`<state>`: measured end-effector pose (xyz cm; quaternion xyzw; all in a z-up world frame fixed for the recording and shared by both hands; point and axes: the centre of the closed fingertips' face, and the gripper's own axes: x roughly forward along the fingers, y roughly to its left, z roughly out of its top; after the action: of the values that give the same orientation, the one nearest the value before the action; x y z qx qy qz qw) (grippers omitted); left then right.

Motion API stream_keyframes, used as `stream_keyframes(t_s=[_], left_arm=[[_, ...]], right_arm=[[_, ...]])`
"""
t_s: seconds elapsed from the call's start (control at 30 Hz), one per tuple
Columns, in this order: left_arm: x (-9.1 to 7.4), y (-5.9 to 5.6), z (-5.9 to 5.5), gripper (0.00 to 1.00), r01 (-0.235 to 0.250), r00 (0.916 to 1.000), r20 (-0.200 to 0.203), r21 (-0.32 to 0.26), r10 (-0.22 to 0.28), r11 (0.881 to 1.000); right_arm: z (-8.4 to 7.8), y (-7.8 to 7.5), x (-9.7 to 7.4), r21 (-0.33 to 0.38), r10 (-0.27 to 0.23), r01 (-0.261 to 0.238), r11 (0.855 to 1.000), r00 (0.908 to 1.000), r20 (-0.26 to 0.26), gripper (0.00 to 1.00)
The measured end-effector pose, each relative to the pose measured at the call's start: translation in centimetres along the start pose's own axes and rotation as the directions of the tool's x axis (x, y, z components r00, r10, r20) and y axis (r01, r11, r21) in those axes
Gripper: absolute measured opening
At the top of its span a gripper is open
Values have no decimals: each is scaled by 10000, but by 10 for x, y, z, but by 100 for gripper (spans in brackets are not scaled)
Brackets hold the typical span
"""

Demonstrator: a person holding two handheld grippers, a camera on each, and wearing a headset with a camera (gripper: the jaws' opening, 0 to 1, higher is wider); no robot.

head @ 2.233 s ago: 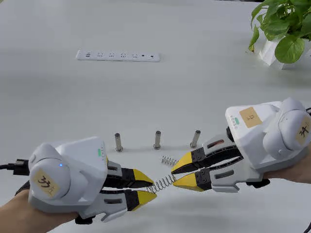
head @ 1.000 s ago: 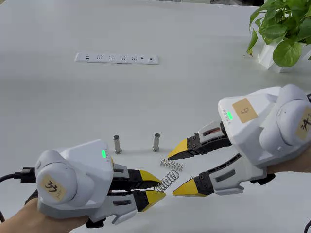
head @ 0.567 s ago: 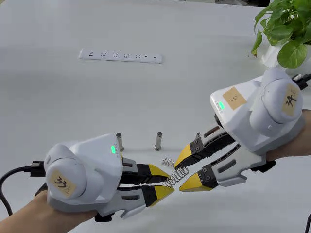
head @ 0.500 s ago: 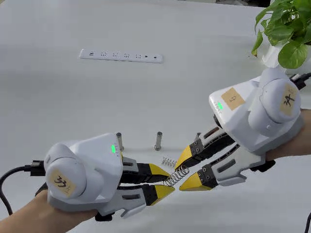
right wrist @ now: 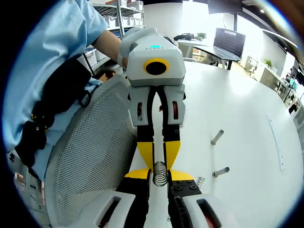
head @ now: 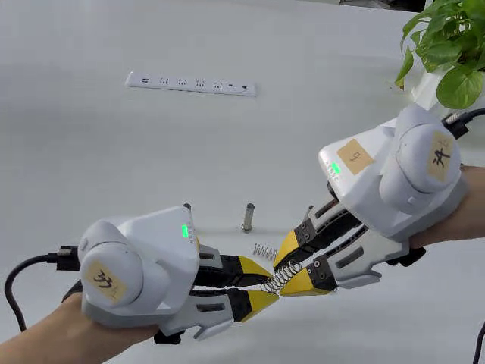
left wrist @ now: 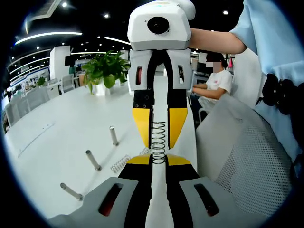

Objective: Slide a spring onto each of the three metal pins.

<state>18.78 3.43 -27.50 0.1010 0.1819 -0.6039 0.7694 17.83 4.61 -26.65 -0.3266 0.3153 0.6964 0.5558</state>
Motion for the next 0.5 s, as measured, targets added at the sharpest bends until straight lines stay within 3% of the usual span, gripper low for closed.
stream_keyframes(t_s=[0.5], left_arm=[[3,-1,0,6,80,10000,3,-111,-80,9999]], right_arm=[[-1,-1,2,-87,87,-88,9999,9999,-134,9]])
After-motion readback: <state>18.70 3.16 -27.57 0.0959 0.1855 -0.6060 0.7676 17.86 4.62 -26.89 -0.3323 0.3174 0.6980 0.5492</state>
